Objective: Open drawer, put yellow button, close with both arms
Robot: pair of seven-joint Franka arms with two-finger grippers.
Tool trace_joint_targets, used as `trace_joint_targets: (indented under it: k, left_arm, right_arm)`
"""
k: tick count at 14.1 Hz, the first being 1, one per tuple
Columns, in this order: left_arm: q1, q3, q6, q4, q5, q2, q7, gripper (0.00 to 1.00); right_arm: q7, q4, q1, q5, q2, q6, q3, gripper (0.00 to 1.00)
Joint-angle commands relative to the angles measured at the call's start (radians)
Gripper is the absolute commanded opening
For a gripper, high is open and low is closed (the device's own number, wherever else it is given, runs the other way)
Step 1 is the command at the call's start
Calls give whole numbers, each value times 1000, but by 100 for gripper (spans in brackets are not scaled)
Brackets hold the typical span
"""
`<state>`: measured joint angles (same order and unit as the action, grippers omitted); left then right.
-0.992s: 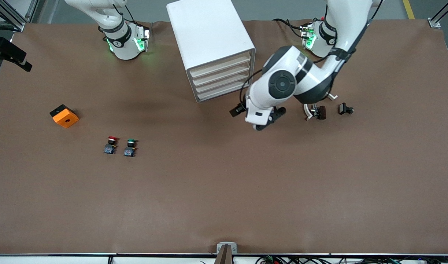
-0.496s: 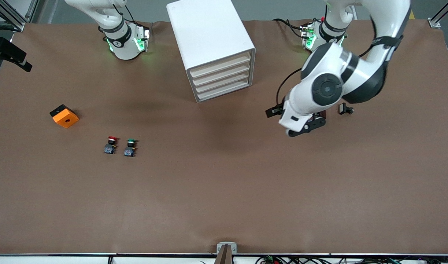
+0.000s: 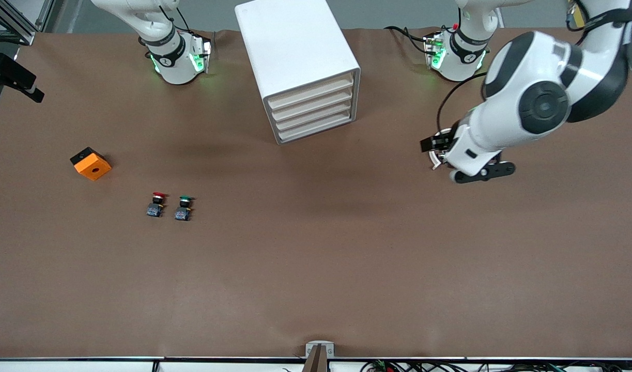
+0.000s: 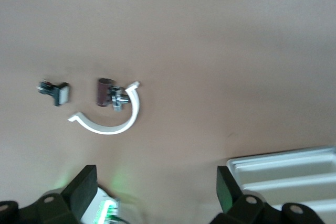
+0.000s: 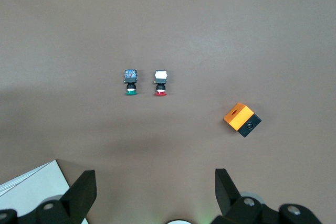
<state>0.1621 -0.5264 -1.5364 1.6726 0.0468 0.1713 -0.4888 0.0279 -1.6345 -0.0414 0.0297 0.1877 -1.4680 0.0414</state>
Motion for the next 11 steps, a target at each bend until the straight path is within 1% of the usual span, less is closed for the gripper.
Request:
trace_joint_targets:
  k: [1, 3, 5, 6, 9, 11]
  left_arm:
    - [11, 18, 39, 25, -13, -67, 96, 100]
    - [-48, 96, 53, 30, -13, -85, 148, 100]
    - [-151, 217, 59, 45, -13, -104, 182, 100]
    - [-186, 262, 59, 53, -13, -114, 196, 100]
    - [-236, 334, 59, 79, -12, -141, 249, 100]
    - [-251, 367, 59, 101, -12, -162, 280, 100]
  right_arm:
    - [1, -24, 6, -19, 27, -17, -1, 100]
    - [-9, -22, 6, -19, 27, -17, -1, 100]
    - [-49, -24, 5, -19, 27, -17, 0, 100]
    - [-51, -24, 3, -19, 27, -17, 0, 100]
    - [-49, -24, 5, -19, 27, -20, 0, 100]
    - [-49, -24, 5, -19, 29, -17, 0, 100]
